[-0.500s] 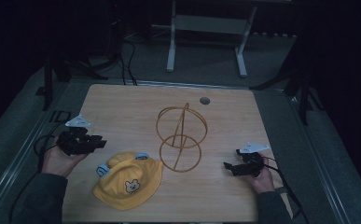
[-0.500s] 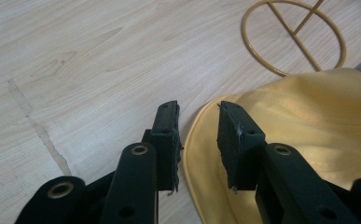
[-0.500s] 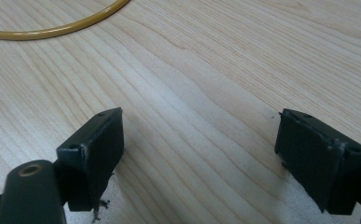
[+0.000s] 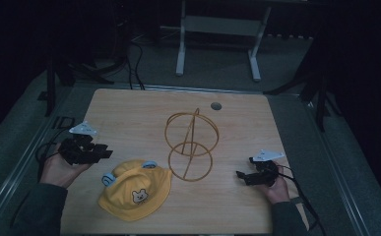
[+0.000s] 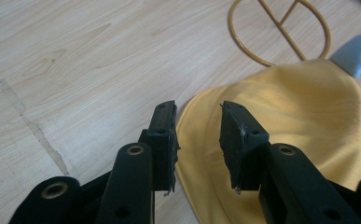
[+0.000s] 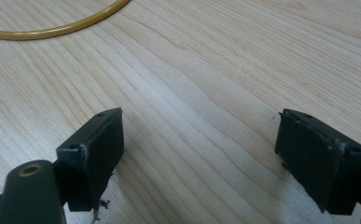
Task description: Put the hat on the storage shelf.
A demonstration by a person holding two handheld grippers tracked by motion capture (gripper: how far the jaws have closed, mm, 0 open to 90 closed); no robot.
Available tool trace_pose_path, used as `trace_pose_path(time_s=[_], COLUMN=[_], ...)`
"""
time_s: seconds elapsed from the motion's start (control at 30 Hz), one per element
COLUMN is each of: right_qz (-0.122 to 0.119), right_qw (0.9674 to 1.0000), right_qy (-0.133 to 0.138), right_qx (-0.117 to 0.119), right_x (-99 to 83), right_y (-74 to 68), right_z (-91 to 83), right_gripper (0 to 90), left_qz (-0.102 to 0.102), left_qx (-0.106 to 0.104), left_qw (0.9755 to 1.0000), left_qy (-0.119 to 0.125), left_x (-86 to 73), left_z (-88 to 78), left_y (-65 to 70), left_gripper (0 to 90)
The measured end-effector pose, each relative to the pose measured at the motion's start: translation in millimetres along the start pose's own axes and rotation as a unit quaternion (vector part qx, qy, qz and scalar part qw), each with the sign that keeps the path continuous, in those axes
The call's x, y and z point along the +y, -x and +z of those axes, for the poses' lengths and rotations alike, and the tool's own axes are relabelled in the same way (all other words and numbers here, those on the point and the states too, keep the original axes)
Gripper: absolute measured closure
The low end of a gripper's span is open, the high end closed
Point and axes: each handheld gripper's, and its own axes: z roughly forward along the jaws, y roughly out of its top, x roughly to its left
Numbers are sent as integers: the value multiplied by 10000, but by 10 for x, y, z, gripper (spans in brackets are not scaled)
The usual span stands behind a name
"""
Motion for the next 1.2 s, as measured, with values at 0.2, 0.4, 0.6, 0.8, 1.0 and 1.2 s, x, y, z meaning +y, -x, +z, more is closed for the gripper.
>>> trace_pose_path(time_s=[0.2,0.4,0.6,0.8,1.0,1.2], right_qz=[-6,-11,-12,-22,-24,-25], right_qw=[10000,10000,10000,10000,10000,10000], right_qy=[3,-2,-3,0,-2,-2], right_qx=[2,5,8,14,18,19], right_x=[0,1,1,2,2,3], right_y=[1,2,2,4,5,6], right_z=[1,1,1,2,2,2], right_gripper=[153,153,153,153,153,153], left_qz=[86,152,249,318,372,384], left_qx=[-47,-111,-219,-303,-315,-335], left_qw=[10000,9998,9992,9986,9980,9975], left_qy=[-7,-85,-234,-283,-391,-479], left_x=[21,33,47,80,106,131], left_z=[-91,-125,-106,-112,-138,-156], left_y=[44,80,155,205,247,297], left_gripper=[648,641,641,638,637,638])
